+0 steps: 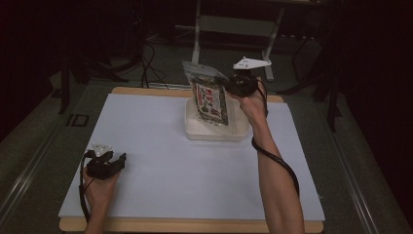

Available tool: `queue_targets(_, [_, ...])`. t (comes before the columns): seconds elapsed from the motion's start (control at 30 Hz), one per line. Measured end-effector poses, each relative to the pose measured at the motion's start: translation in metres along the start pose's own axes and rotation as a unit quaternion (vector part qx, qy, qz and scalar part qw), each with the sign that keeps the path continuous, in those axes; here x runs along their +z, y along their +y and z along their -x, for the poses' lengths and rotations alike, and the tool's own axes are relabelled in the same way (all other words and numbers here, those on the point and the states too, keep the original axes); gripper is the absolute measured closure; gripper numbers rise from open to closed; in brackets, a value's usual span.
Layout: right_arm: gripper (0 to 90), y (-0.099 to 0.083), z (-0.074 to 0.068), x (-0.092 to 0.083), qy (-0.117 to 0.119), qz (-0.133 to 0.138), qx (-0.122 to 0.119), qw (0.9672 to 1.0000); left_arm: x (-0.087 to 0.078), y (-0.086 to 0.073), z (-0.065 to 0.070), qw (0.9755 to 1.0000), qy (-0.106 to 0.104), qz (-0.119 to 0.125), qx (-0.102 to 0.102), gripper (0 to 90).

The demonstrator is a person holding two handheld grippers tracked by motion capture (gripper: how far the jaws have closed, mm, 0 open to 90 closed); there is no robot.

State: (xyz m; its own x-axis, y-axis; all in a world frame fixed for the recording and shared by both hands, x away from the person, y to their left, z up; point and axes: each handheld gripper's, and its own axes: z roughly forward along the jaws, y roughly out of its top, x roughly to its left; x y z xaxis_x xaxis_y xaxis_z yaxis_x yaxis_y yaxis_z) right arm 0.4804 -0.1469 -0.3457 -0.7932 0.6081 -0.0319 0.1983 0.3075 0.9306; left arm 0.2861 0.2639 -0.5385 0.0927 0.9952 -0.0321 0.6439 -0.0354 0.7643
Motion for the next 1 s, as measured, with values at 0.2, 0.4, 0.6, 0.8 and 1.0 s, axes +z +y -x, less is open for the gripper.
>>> queue_targets(0.2, [87.4, -0.017, 0.009, -0.004, 0.03, 0.076, 0.062, 0.9947, 0.0, 0.0, 0.001, 1.0, -0.001, 0.0, 0.002, 49.0])
queue_targets(0.4, [87.6, -0.034, 0.015, -0.005, 0.06, 0.135, 0.108, 0.9831, 0.001, 0.0, 0.001, 1.0, 0.0, -0.002, 0.002, 49.0])
queue_targets(0.6, [87.4, -0.046, 0.014, 0.0, 0.063, 0.123, 0.098, 0.9856, 0.001, 0.0, 0.001, 1.0, 0.0, -0.002, 0.003, 49.0])
queue_targets(0.8, [86.9, -0.048, 0.014, -0.001, 0.054, 0.105, 0.095, 0.9884, 0.002, 0.0, 0.001, 1.0, -0.001, -0.003, 0.006, 49.0])
queue_targets(1.0, [86.0, -0.052, 0.013, -0.005, 0.039, 0.098, 0.11, 0.9884, 0.002, 0.0, 0.003, 1.0, 0.0, -0.003, 0.007, 49.0])
